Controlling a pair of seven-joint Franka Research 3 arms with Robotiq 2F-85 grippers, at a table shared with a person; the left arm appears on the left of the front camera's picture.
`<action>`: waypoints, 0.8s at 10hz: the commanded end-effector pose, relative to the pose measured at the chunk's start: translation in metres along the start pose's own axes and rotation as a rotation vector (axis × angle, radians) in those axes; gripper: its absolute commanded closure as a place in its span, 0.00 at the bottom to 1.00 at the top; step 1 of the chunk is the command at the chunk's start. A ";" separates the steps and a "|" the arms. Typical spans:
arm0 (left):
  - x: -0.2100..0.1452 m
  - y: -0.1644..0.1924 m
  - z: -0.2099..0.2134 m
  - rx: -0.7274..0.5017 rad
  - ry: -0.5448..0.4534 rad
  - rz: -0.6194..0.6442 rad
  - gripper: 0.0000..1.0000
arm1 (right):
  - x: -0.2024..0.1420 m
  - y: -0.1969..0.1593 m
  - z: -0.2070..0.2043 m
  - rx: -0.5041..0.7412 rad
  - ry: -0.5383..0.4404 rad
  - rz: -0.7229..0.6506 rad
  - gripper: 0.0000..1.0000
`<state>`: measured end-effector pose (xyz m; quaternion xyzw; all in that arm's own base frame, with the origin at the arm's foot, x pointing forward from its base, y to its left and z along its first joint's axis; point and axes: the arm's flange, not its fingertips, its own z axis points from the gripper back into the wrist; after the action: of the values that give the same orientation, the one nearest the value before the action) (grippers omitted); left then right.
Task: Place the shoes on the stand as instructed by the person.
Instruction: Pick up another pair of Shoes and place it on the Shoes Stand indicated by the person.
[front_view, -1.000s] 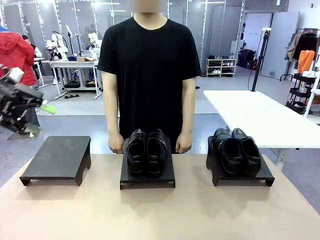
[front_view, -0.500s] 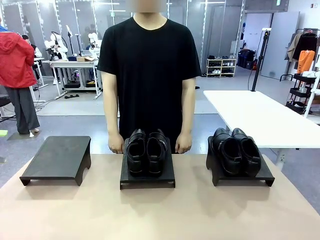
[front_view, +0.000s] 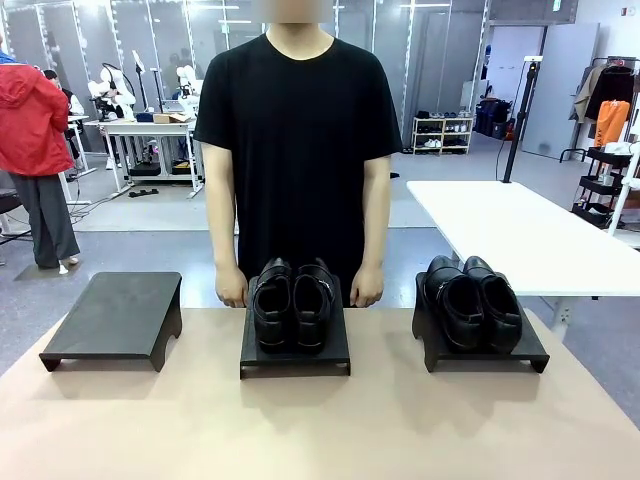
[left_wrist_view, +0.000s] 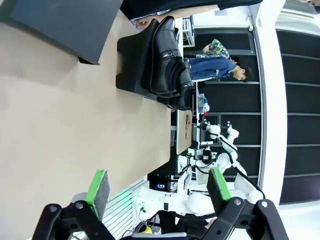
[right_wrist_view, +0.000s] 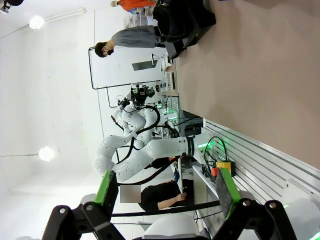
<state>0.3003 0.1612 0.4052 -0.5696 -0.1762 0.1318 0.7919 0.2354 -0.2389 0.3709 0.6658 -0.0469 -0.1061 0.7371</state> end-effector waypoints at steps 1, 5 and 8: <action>0.001 -0.010 0.001 -0.044 -0.020 -0.024 0.00 | -0.002 0.001 0.001 0.002 0.005 0.010 0.00; 0.001 -0.010 0.001 -0.044 -0.020 -0.024 0.00 | -0.002 0.001 0.001 0.002 0.005 0.010 0.00; 0.001 -0.010 0.001 -0.044 -0.020 -0.024 0.00 | -0.002 0.001 0.001 0.002 0.005 0.010 0.00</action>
<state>0.3016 0.1597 0.4122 -0.5774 -0.1870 0.1312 0.7839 0.2354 -0.2389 0.3709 0.6658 -0.0469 -0.1061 0.7371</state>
